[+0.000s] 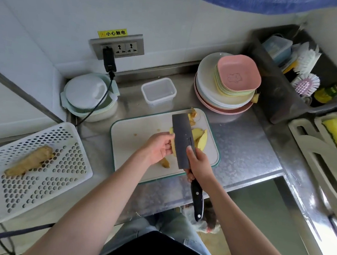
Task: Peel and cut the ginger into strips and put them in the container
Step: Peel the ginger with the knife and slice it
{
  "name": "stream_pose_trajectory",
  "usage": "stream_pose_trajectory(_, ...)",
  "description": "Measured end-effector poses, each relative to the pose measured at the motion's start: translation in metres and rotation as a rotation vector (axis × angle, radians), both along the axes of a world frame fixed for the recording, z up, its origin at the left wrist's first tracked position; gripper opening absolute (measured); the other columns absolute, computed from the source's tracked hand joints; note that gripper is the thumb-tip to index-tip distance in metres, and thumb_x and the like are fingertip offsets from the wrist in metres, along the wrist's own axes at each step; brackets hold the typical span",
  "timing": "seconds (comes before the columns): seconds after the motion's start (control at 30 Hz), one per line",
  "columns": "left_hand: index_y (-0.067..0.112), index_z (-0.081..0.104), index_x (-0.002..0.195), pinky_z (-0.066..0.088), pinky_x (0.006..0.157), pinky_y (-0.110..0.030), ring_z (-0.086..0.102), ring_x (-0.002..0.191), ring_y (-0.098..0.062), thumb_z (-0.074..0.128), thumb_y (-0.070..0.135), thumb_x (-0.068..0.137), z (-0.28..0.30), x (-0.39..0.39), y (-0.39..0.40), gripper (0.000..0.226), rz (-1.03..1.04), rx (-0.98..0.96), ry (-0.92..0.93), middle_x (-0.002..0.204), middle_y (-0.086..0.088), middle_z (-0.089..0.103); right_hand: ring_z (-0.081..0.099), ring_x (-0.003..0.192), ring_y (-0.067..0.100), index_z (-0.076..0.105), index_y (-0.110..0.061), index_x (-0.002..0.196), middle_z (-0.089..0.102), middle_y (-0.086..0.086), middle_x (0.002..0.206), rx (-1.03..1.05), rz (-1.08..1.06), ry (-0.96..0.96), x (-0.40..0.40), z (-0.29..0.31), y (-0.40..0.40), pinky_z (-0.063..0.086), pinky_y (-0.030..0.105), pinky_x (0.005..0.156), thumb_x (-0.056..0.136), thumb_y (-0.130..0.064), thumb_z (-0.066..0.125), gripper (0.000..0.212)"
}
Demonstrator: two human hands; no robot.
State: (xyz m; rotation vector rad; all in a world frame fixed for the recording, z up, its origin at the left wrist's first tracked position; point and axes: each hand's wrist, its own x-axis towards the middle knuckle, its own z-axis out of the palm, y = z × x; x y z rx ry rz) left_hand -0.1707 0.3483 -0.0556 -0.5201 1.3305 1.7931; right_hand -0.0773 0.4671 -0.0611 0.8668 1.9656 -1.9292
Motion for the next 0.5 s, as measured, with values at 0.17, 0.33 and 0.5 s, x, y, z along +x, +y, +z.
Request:
stream_pose_trajectory(0.17, -0.003, 0.05, 0.126, 0.057, 0.072, -0.031, 0.069, 0.084, -0.02, 0.039, -0.001, 0.098, -0.002, -0.001, 0.004, 0.03, 0.017, -0.049, 0.055, 0.104, -0.018, 0.069, 0.031, 0.034, 0.016, 0.046, -0.009, 0.086, 0.041, 0.006, 0.05, 0.086, -0.168, 0.009, 0.004, 0.001, 0.016, 0.029, 0.027, 0.041, 0.102, -0.036, 0.039, 0.032)
stream_pose_trajectory(0.33, 0.009, 0.029, 0.145, 0.036, 0.108, -0.038, 0.045, 0.13, -0.027, 0.041, 0.001, 0.096, -0.007, -0.018, 0.017, 0.051, -0.097, -0.152, 0.173, 0.142, -0.013, 0.045, 0.036, 0.034, 0.013, 0.048, -0.021, 0.081, 0.045, 0.006, 0.058, 0.237, -0.162, -0.017, 0.016, 0.002, 0.04, 0.032, 0.023, 0.036, 0.101, -0.037, 0.041, 0.026)
stream_pose_trajectory(0.5, 0.005, 0.057, 0.105, 0.04, 0.078, -0.023, 0.058, 0.098, -0.025, 0.045, -0.002, 0.087, -0.018, -0.005, -0.009, 0.023, -0.051, -0.764, 0.757, 0.104, -0.009, 0.062, 0.046, 0.05, 0.024, 0.045, -0.006, 0.077, 0.046, 0.004, 0.06, 0.489, -0.031, 0.039, 0.018, -0.005, 0.029, 0.043, 0.041, 0.046, 0.098, -0.034, 0.046, 0.036)
